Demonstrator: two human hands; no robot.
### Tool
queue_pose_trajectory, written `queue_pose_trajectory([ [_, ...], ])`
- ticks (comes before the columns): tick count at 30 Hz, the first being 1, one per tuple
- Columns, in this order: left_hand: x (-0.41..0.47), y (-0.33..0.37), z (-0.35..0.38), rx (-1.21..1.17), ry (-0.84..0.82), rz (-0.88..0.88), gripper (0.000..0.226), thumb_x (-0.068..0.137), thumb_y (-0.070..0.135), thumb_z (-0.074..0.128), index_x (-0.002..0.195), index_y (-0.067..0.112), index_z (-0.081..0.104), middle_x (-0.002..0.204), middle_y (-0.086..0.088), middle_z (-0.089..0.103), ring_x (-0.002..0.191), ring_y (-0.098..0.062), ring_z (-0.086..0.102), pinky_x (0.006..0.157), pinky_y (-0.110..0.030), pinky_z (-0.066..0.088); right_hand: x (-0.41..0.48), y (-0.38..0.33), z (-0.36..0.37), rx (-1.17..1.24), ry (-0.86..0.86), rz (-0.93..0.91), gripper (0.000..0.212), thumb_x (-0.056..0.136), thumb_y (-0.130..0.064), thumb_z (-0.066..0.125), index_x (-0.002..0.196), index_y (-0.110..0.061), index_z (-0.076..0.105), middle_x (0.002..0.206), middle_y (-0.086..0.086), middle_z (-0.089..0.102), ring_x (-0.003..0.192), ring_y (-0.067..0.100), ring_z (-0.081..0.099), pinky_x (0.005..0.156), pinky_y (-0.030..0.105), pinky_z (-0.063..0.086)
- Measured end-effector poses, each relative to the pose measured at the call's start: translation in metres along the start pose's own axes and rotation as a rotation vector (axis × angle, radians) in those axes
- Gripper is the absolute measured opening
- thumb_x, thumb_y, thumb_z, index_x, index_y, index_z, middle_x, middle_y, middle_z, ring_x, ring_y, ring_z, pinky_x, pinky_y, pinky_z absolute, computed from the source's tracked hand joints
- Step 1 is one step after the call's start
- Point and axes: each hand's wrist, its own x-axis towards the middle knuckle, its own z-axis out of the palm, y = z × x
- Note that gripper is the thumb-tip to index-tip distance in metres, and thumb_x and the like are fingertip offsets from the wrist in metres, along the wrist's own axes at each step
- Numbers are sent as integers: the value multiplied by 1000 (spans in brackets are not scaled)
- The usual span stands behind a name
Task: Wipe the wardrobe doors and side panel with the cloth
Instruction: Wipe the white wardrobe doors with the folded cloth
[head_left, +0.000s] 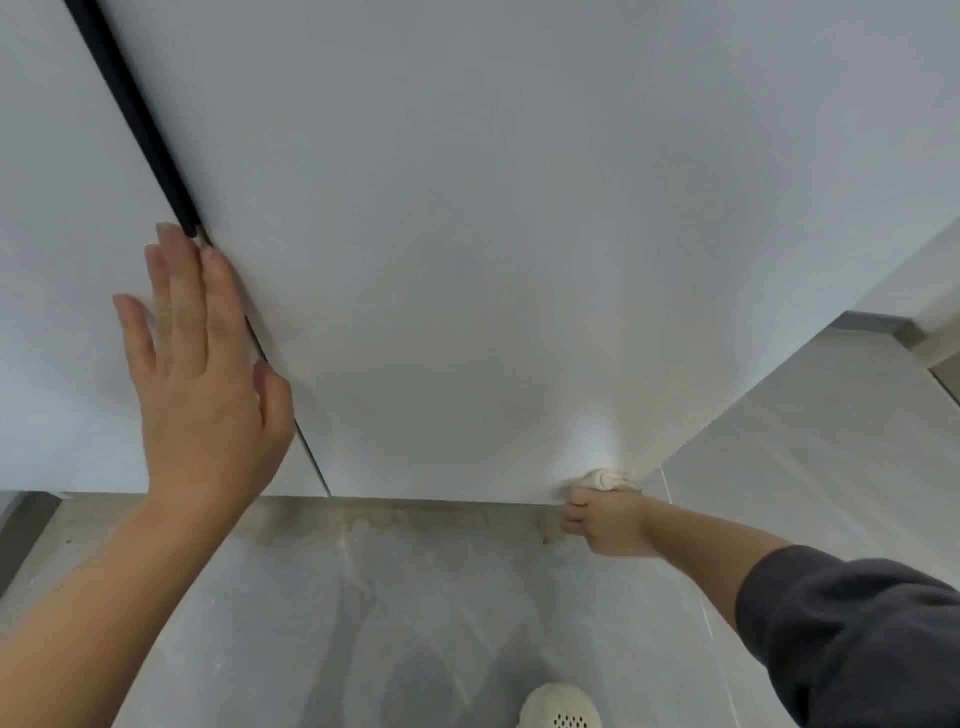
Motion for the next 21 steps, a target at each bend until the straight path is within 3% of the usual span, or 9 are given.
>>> queue_pose_trajectory([
  [8, 0, 3, 0, 20, -13, -23, 86, 77, -12, 55, 149, -6, 10, 156, -30, 7, 148, -21, -6, 118, -58, 5, -22, -7, 15, 127, 16, 87, 24, 38, -26, 83, 37, -23, 60, 63, -15, 60, 65, 12, 56, 79, 28, 27],
  [12, 0, 0, -2, 55, -24, 5, 81, 80, -5, 50, 150, -4, 10, 157, -28, 7, 148, -22, -6, 117, -58, 4, -37, -14, -2, 225, 170, 232, 25, 32, -24, 84, 39, -25, 60, 63, -10, 58, 62, 16, 53, 71, 29, 26],
  [16, 2, 8, -3, 56, -48, -32, 77, 81, 2, 44, 150, -6, 9, 157, -30, 5, 149, -29, -5, 117, -55, -1, -48, -16, -49, 498, 647, 594, 31, 48, -13, 79, 76, -24, 72, 86, -3, 55, 83, 19, 41, 69, 29, 25],
  [19, 1, 20, -5, 39, -56, -21, 78, 80, 5, 45, 149, -6, 11, 153, -36, 6, 145, -46, 4, 117, -59, 3, -67, 4, -96, 593, 998, 833, 37, 71, 1, 53, 93, -20, 73, 89, 0, 58, 83, 21, 45, 66, 31, 30],
  [21, 2, 30, -5, 7, -51, 1, 77, 80, 6, 44, 149, -6, 13, 151, -40, 8, 143, -51, 6, 116, -61, 6, -94, 23, -127, 592, 1210, 975, 39, 76, 6, 50, 97, -16, 73, 95, 1, 56, 82, 24, 48, 64, 36, 38],
])
